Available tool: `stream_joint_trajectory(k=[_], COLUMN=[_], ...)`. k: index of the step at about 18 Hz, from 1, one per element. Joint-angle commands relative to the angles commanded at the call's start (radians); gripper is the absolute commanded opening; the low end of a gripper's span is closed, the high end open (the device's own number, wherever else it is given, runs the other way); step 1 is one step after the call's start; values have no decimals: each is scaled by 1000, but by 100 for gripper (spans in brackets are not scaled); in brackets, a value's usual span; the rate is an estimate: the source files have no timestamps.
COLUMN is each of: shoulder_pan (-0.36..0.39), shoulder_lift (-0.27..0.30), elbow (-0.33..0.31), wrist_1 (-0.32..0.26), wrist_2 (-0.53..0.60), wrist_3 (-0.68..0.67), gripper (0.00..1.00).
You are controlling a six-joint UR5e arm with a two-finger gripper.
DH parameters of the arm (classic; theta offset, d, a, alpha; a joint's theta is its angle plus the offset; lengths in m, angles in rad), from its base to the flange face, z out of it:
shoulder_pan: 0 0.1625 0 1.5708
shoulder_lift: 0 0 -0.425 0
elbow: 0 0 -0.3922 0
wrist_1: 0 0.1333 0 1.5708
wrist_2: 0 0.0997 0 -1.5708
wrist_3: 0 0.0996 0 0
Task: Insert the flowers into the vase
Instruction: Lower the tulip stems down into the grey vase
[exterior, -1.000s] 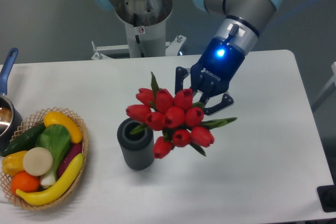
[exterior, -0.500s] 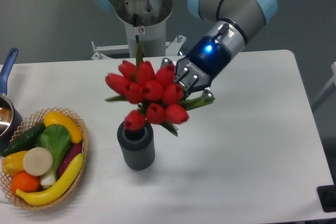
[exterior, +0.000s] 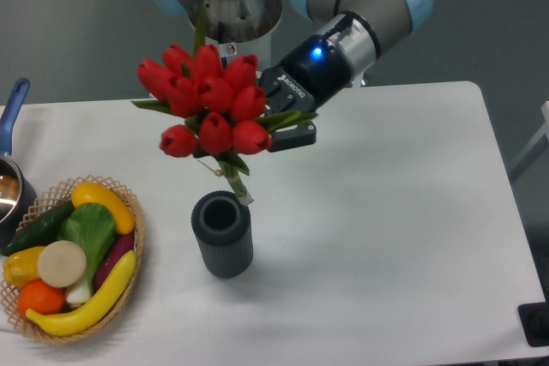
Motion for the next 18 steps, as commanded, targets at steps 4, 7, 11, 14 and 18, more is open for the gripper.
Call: stream_joint_trajectory(k=[4, 7, 11, 14, 18], shoulder_pan=[-20, -29, -32, -37, -37], shoulder_lift=[-26, -43, -60, -74, -95], elbow=[-22, -25, -46, -72, -106], wrist_1=[2, 2, 2, 2, 8], wrist_2=[0, 2, 2, 5, 9], wrist_3=[11, 32, 57, 57, 58], gripper=[28, 28, 28, 29, 30])
